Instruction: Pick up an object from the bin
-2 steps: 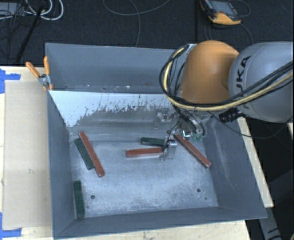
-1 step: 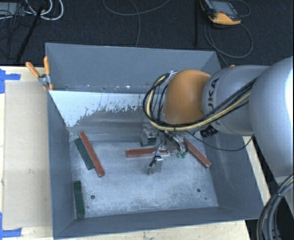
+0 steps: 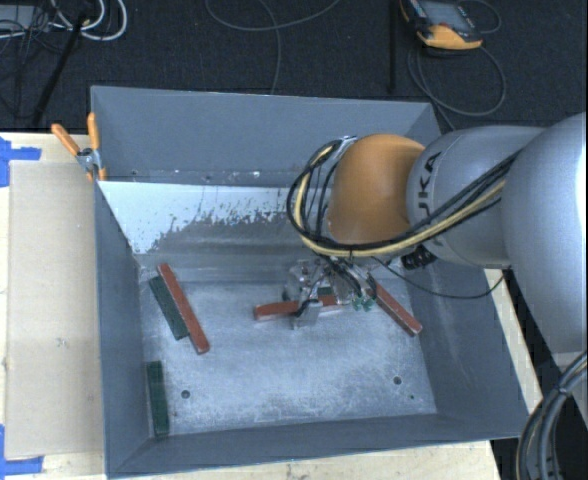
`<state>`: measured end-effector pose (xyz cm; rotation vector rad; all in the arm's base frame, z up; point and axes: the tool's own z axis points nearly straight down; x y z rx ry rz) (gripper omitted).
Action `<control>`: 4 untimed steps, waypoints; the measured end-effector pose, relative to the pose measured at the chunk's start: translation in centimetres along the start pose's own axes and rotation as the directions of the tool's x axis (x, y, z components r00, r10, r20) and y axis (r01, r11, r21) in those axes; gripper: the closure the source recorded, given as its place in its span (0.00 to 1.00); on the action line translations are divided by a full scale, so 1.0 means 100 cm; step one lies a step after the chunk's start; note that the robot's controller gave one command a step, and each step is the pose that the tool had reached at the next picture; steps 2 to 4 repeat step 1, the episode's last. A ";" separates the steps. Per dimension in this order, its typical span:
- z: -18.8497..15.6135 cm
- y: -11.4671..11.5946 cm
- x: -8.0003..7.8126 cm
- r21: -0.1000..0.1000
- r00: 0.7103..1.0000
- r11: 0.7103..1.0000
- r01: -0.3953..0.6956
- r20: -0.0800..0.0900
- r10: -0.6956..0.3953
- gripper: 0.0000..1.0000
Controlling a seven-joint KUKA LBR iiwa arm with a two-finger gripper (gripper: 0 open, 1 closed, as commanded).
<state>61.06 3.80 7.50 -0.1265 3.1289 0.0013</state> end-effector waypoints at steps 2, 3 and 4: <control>-0.152 0.001 -0.016 0.001 1.000 1.000 -0.003 0.001 0.003 1.00; -0.152 0.001 -0.016 0.001 1.000 1.000 -0.003 0.001 0.003 1.00; -0.152 0.001 -0.016 0.001 1.000 1.000 -0.003 0.001 0.003 1.00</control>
Offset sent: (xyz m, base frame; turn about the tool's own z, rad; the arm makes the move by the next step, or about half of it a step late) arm 0.0120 0.0020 0.1470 0.0020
